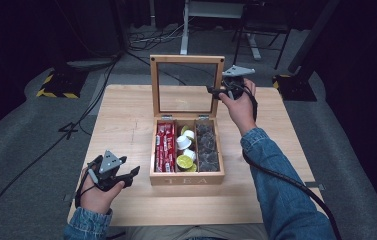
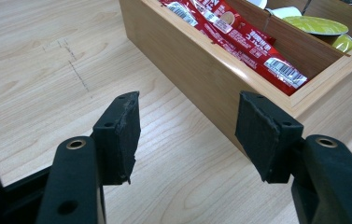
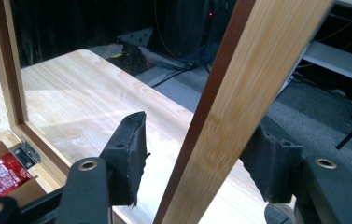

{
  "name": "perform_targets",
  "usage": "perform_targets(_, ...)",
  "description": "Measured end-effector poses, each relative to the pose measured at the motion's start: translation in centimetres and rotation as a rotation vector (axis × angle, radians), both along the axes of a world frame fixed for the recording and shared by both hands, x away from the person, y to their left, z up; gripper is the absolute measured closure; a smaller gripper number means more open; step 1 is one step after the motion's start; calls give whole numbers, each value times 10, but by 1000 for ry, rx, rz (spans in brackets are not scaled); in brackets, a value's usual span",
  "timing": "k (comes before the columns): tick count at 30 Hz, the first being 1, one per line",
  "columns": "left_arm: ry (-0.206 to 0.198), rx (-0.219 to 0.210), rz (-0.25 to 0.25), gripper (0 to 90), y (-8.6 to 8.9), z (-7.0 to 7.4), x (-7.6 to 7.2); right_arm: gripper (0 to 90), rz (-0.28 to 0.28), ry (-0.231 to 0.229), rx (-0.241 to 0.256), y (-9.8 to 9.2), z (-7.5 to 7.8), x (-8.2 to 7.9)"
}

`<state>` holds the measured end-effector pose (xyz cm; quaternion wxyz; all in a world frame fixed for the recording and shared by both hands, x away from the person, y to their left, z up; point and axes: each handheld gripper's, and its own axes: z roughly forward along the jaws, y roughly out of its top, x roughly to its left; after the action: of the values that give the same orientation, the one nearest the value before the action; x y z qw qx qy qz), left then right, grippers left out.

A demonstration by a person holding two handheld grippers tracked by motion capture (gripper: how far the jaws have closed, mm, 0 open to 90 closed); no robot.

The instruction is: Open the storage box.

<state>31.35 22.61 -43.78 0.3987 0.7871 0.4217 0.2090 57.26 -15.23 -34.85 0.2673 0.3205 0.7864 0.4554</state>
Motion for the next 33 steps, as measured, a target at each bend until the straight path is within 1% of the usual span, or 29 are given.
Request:
perform_targets(11,1,2,0,408,1,0,1,420,-33,46,-14,-1,-18,6)
perform_targets(14,3,1,-2,408,1,0,2,422,-35,54,-6,-1,-21,7)
perform_targets(18,1,1,-4,408,1,-1,5,404,-41,59,-10,1,-22,7)
perform_targets(21,4,-2,-5,407,2,-1,6,382,-42,59,-4,-1,-20,5)
perform_targets(23,10,-9,-1,404,3,0,7,364,-48,63,13,-4,-18,4)
perform_targets(26,9,-10,-5,400,4,0,10,347,-49,67,42,-9,-13,1)
perform_targets(30,18,-10,-11,393,2,0,15,339,-31,61,43,-16,-3,-7)
perform_targets(33,19,-6,-16,392,-1,1,19,348,-5,65,40,-22,7,-17)
